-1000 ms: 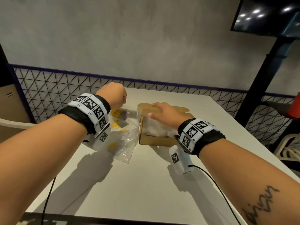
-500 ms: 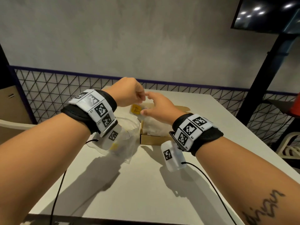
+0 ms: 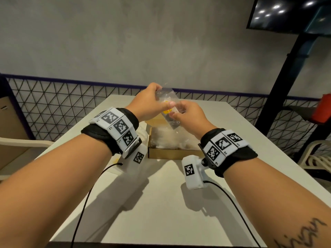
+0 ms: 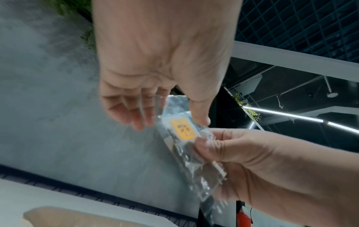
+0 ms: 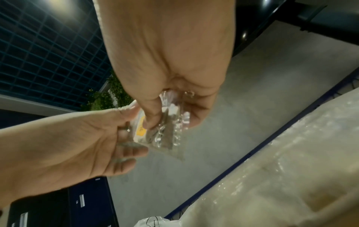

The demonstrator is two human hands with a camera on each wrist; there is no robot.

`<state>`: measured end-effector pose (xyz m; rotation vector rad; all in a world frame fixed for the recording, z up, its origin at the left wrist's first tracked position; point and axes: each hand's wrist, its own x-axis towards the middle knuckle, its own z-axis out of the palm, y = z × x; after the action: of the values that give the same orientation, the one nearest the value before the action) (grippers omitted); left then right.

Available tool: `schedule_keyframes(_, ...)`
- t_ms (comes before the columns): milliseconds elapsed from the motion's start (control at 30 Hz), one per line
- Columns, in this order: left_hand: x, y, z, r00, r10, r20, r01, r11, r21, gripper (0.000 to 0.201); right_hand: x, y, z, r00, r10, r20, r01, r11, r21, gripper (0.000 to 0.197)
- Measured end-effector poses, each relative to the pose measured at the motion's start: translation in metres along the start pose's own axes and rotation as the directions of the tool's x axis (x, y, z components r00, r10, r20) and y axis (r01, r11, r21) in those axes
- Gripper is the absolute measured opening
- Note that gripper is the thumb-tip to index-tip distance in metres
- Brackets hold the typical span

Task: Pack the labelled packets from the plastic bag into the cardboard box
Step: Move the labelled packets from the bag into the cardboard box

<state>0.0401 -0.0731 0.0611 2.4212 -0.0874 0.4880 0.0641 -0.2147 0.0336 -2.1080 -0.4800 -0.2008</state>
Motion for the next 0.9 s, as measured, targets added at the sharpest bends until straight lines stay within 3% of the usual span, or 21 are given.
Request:
schedule_keyframes(133,0.003,-0.007,0.015,0.986,-0.157,0.065,0.163,0.981,-0.108,0.063,-0.003,0.009,-0.004,1.000,-0.002,-0.008,0.003,0.997,0.082,0.016)
schedule_keyframes(233,0.006,-0.007,0.021,0.992,-0.127,0.026,0.129,0.954,-0.270,0.030,-0.005,0.015,-0.007,1.000,-0.013,0.025,0.011,0.996,0.091,0.013)
schedule_keyframes(300,0.008,-0.005,0.022,0.996,-0.084,0.007,0.082,0.946,-0.312,0.019,-0.005,0.019,-0.009,0.997,-0.010,0.080,0.005,0.998,0.066,0.016)
schedule_keyframes(400,0.011,-0.004,0.021,0.997,-0.057,-0.057,0.043,0.971,-0.236,0.015,-0.002,0.026,-0.014,0.993,0.017,0.116,-0.023,0.998,0.057,0.032)
schedule_keyframes(500,0.014,-0.006,0.023,0.996,-0.046,-0.077,0.029,0.977,-0.212,0.014,-0.001,0.031,-0.019,0.993,0.027,0.119,-0.033,0.998,0.051,0.029)
schedule_keyframes(633,0.015,-0.004,0.030,0.995,-0.059,-0.083,0.032,0.952,-0.303,0.017,0.004,0.040,-0.023,0.996,0.055,0.075,-0.057,0.998,0.023,0.025)
schedule_keyframes(767,0.016,0.002,0.040,0.992,-0.125,0.002,0.113,0.892,-0.438,0.022,0.008,0.043,-0.028,0.998,0.058,0.007,-0.059,0.987,0.146,0.028)
schedule_keyframes(900,0.018,0.003,0.046,0.994,-0.080,0.071,0.102,0.908,-0.407,0.015,0.009,0.047,-0.030,0.998,0.051,0.023,-0.055,0.979,0.197,0.027)
